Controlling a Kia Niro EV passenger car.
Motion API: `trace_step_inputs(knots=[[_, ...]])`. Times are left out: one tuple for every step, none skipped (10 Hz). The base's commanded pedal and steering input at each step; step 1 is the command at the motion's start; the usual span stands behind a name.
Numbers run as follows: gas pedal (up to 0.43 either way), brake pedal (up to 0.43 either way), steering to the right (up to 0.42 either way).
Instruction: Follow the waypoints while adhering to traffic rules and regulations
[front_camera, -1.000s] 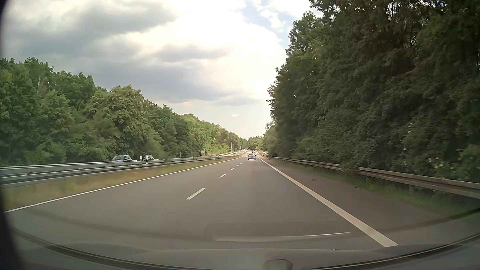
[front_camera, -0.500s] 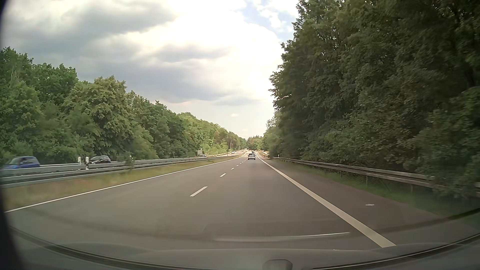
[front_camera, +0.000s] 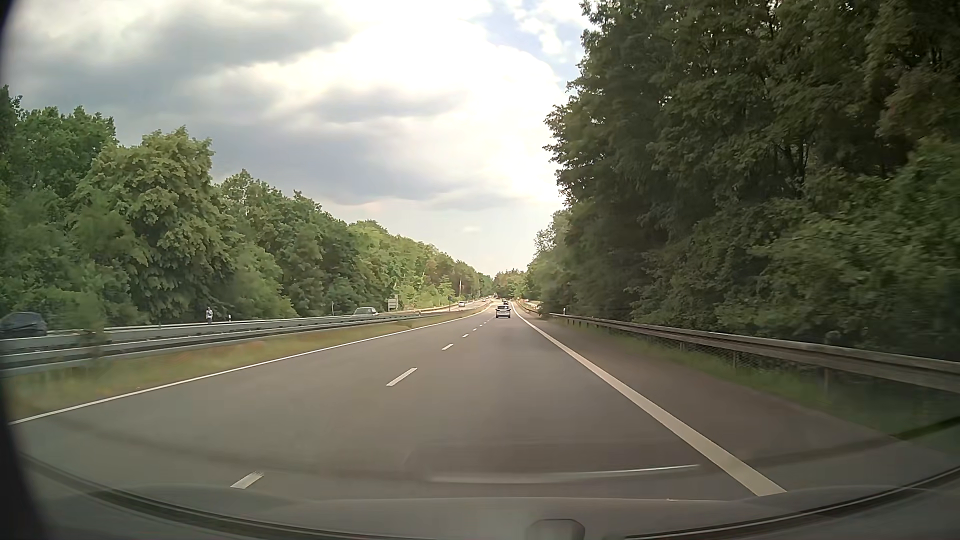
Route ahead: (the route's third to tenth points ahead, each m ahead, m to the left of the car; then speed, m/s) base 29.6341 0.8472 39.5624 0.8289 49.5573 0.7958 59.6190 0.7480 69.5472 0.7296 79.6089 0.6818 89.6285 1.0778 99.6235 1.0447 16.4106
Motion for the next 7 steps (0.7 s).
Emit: trace_step_inputs(knots=[[0.000, 0.030, 0.000], [0.000, 0.030, 0.000], [0.000, 0.037, 0.000], [0.000, 0.037, 0.000], [0.000, 0.037, 0.000], [0.000, 0.037, 0.000], [0.000, 0.037, 0.000]])
